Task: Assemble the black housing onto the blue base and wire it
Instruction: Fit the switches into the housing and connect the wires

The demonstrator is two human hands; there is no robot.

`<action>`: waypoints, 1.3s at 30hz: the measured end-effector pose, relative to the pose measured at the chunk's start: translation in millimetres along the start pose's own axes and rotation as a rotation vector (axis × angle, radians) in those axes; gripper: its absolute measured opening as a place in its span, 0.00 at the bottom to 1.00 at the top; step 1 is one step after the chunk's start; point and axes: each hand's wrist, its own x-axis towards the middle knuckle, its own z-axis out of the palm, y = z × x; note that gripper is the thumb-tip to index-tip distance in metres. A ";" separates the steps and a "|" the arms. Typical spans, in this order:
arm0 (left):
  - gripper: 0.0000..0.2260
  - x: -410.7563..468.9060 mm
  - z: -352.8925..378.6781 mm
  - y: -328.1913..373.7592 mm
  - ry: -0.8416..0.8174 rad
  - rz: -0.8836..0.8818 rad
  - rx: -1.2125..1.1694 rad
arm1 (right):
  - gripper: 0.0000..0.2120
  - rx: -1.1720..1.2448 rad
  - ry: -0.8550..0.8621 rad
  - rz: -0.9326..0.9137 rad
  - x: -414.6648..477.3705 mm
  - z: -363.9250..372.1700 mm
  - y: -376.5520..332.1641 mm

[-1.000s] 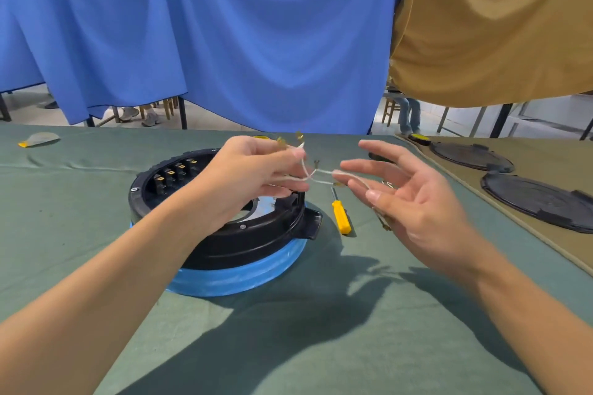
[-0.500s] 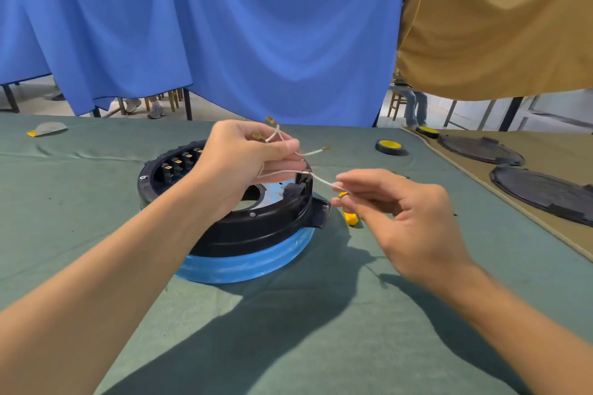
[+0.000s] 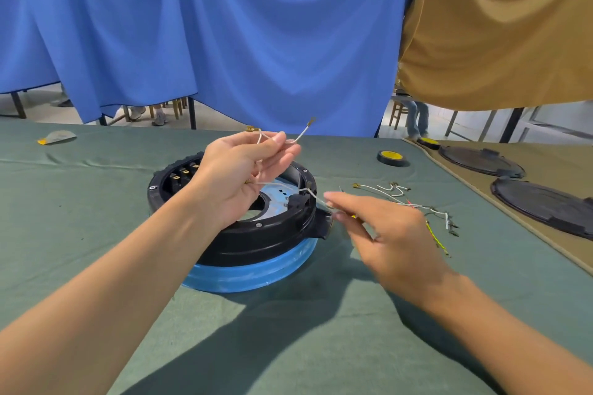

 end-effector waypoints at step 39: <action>0.16 15.6 -26.7 41.1 0.213 0.161 0.191 | 0.11 -0.271 -0.119 0.076 151.4 69.7 -48.0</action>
